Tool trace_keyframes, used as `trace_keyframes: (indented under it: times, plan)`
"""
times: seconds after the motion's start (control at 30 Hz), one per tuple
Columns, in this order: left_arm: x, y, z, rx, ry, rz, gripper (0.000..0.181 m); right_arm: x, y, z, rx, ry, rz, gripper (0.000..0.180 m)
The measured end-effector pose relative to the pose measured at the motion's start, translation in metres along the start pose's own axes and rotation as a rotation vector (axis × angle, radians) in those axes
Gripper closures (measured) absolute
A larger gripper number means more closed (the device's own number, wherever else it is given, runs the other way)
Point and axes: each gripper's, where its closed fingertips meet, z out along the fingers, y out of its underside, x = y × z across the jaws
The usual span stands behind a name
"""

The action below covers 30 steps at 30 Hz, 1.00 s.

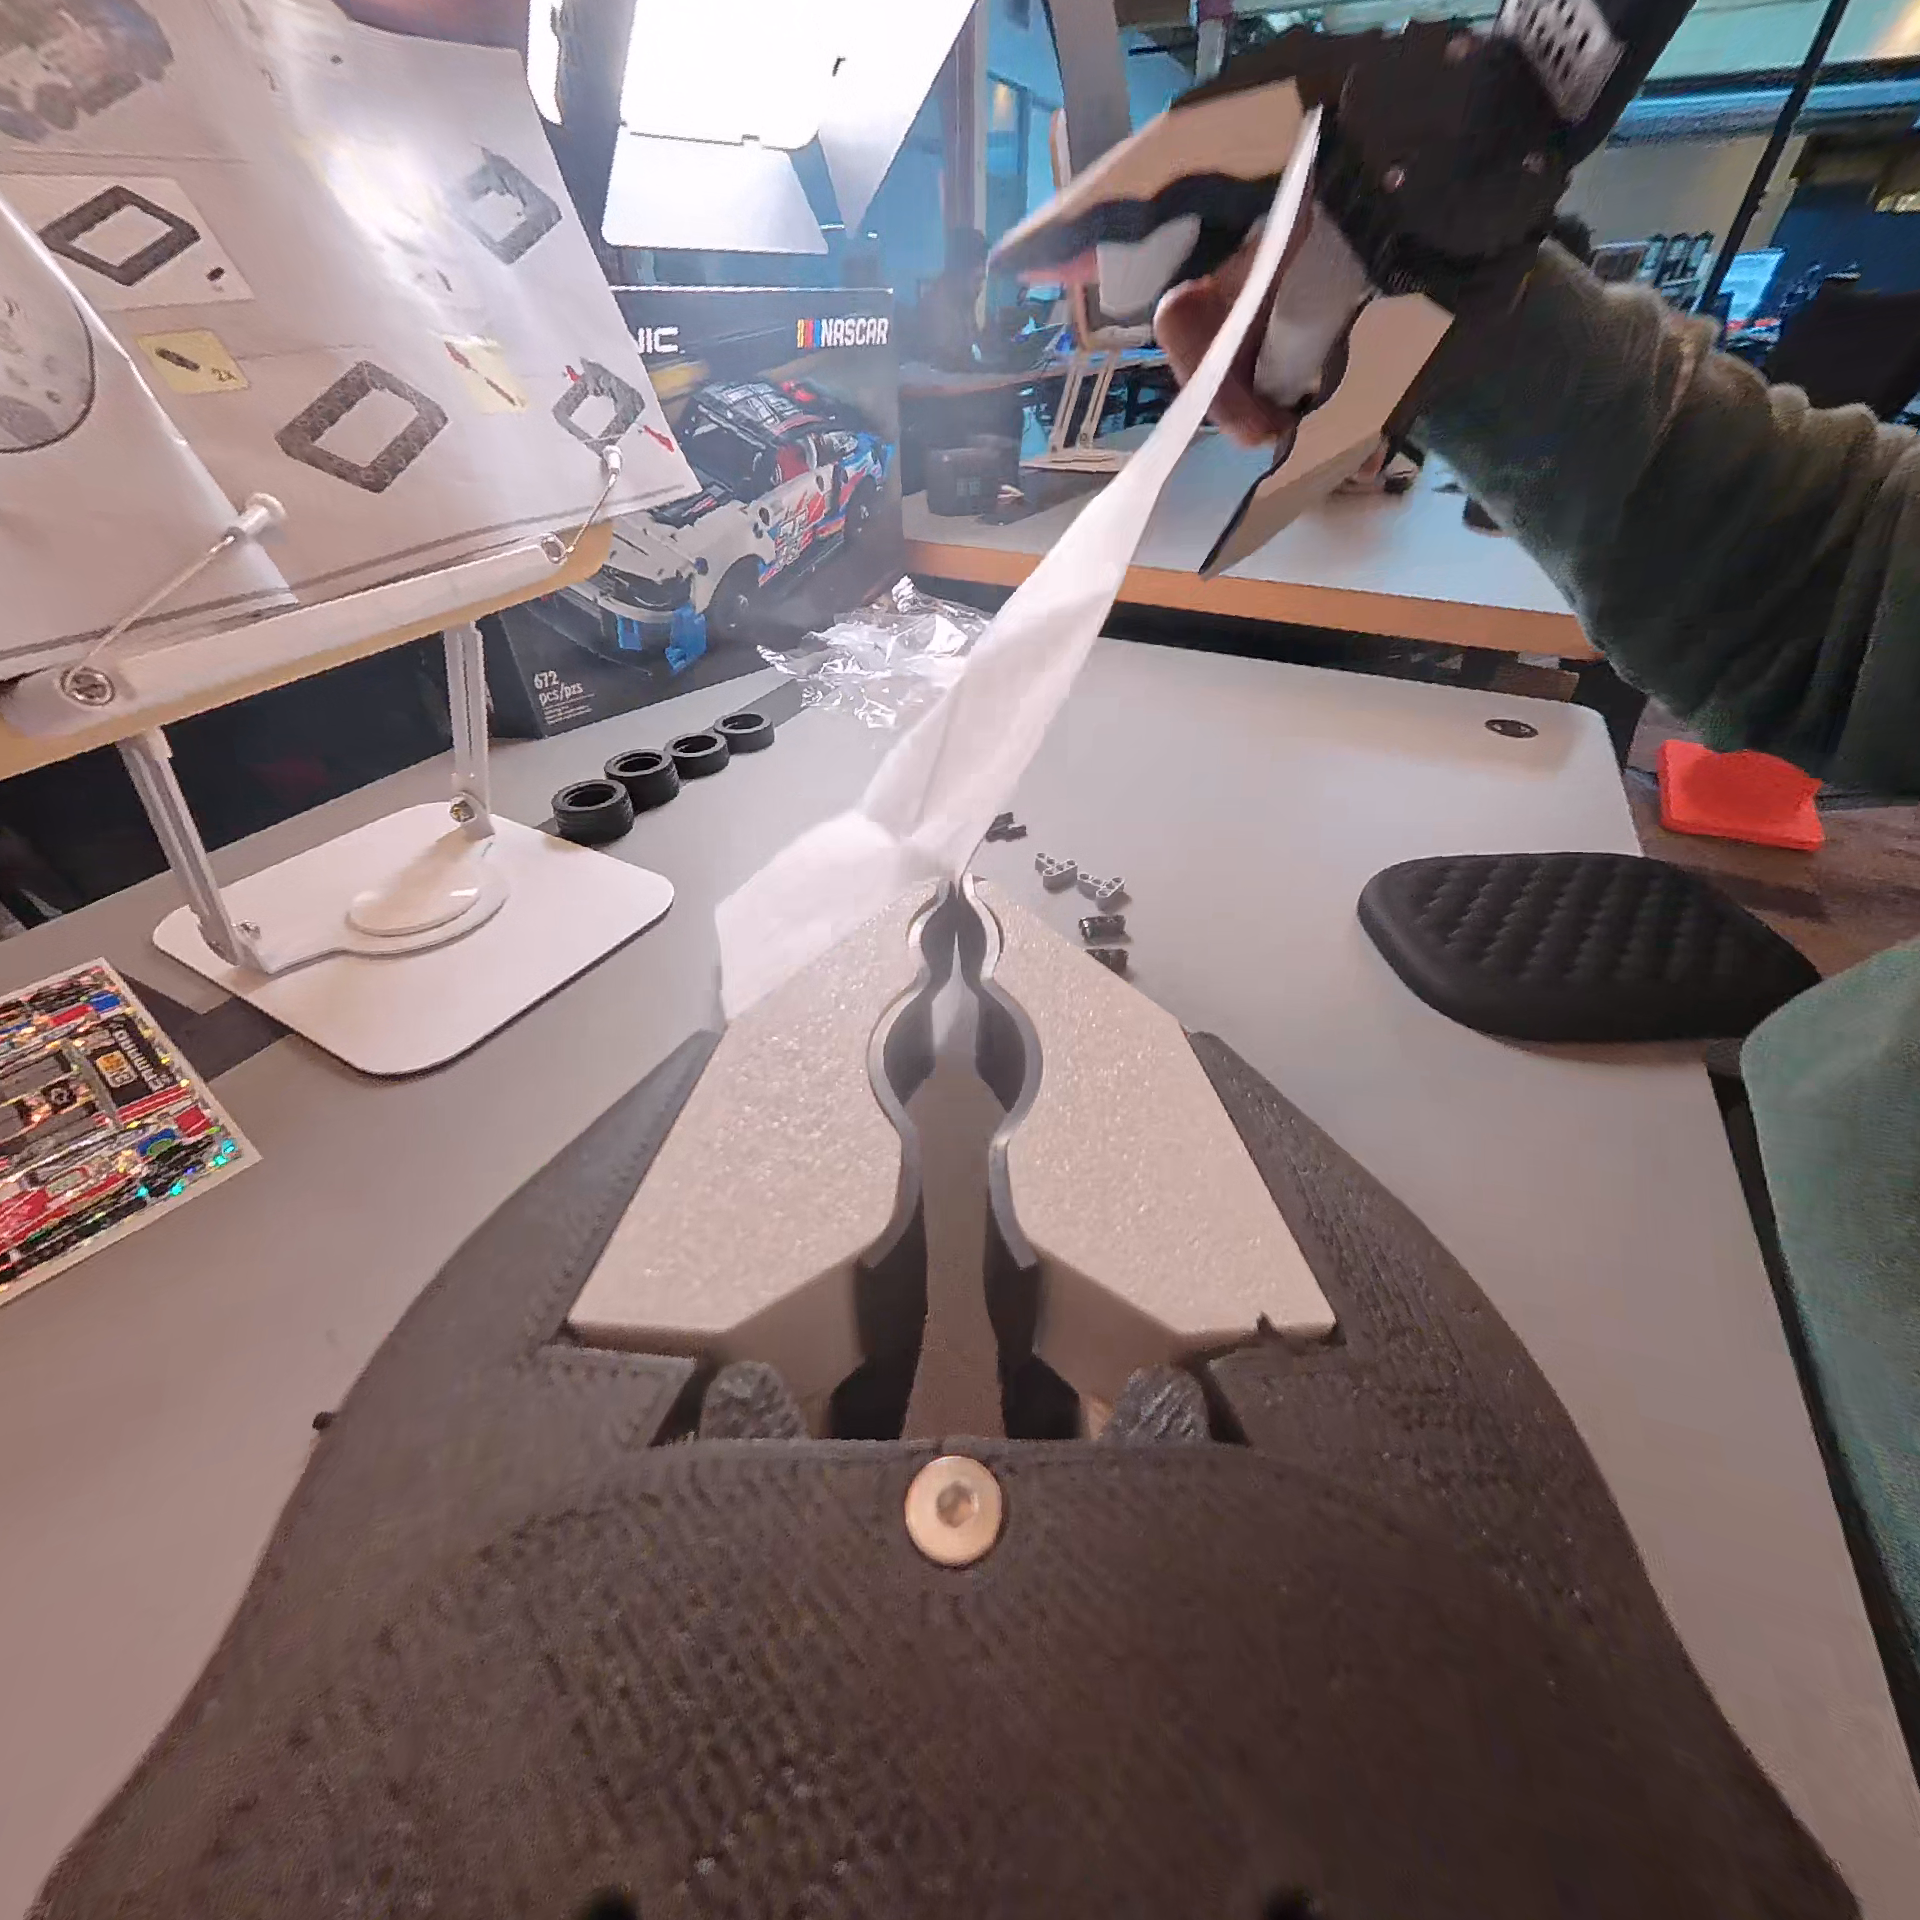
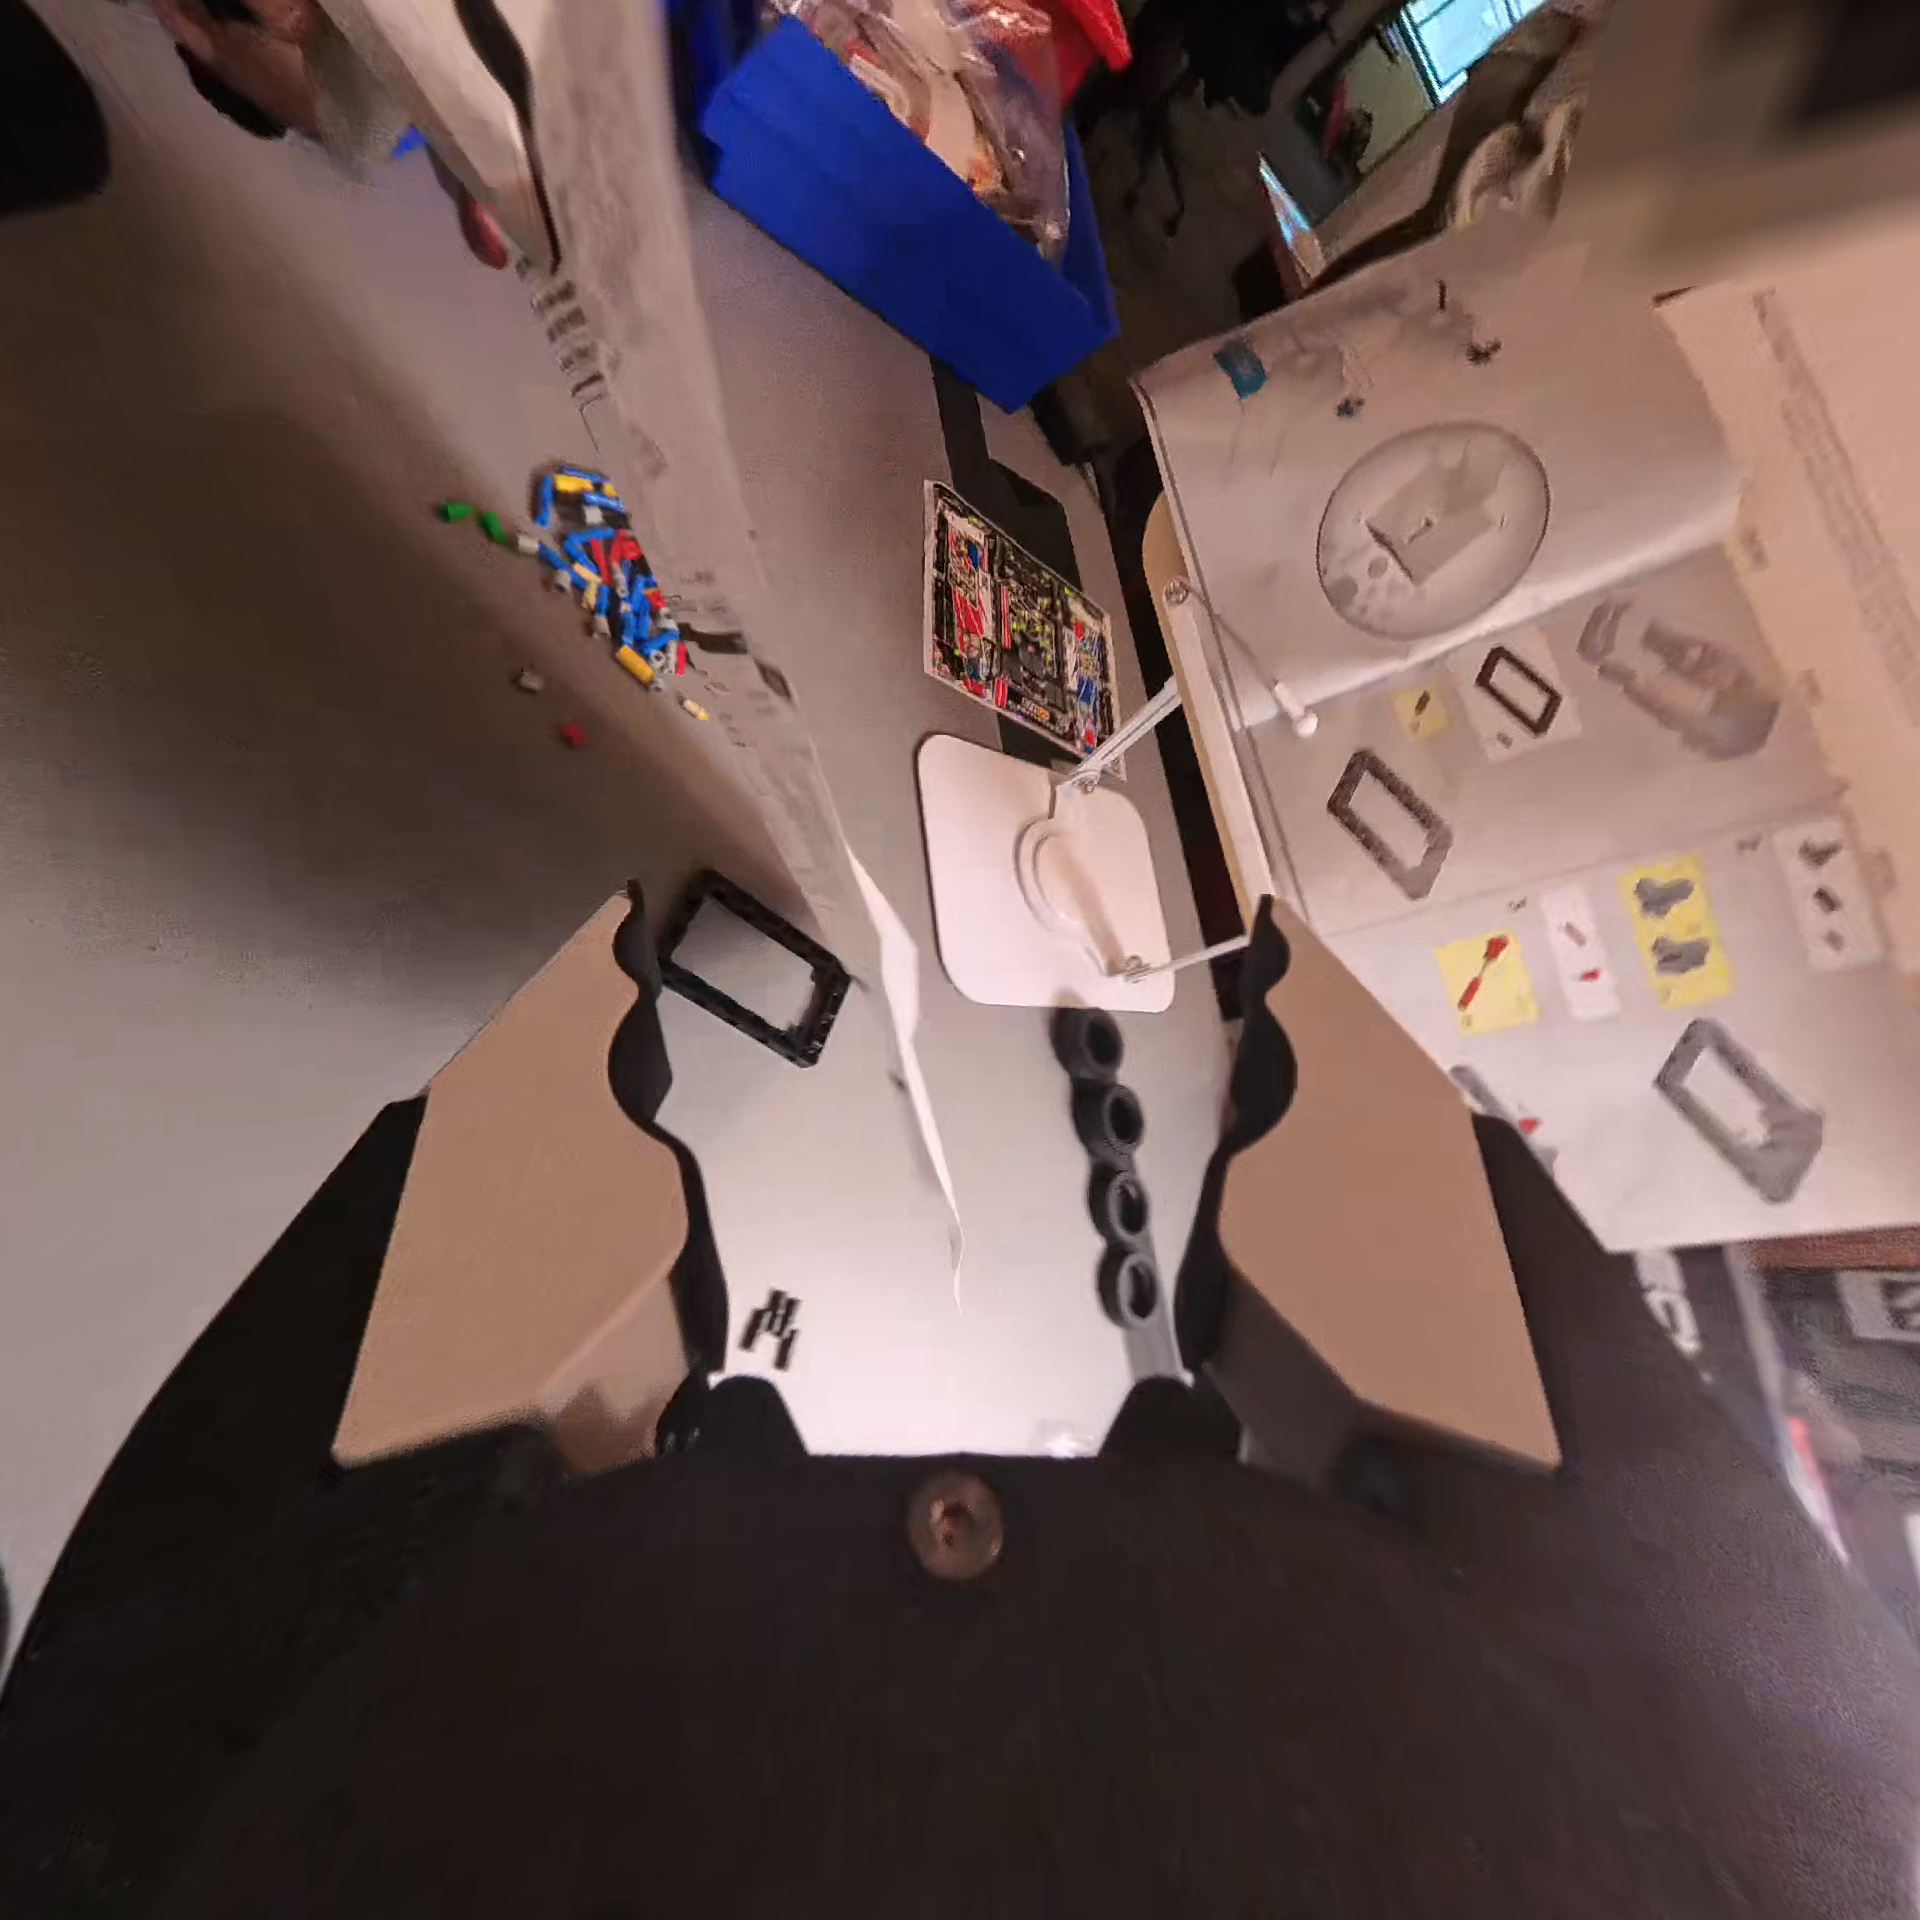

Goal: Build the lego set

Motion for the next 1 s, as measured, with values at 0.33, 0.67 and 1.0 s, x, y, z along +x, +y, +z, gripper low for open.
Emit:
trace_keyframes:
  times: [0.33, 0.67, 1.0]
  plan:
    - [-0.004, 0.01, -0.001, -0.006, -0.058, 0.055, 0.181, -0.041, -0.011, 0.048, -0.008, 0.027, -0.177, 0.18]
    - [-0.035, 0.004, -0.017, 0.065, -0.25, 0.036, 0.126, 0.057, 0.088, -0.072, -0.399, 0.491, -0.103, 0.18]
    - [-0.036, 0.02, -0.01, 0.022, -0.252, 0.011, 0.128, 0.125, 0.282, -0.383, -1.452, 0.896, -0.177, 0.18]
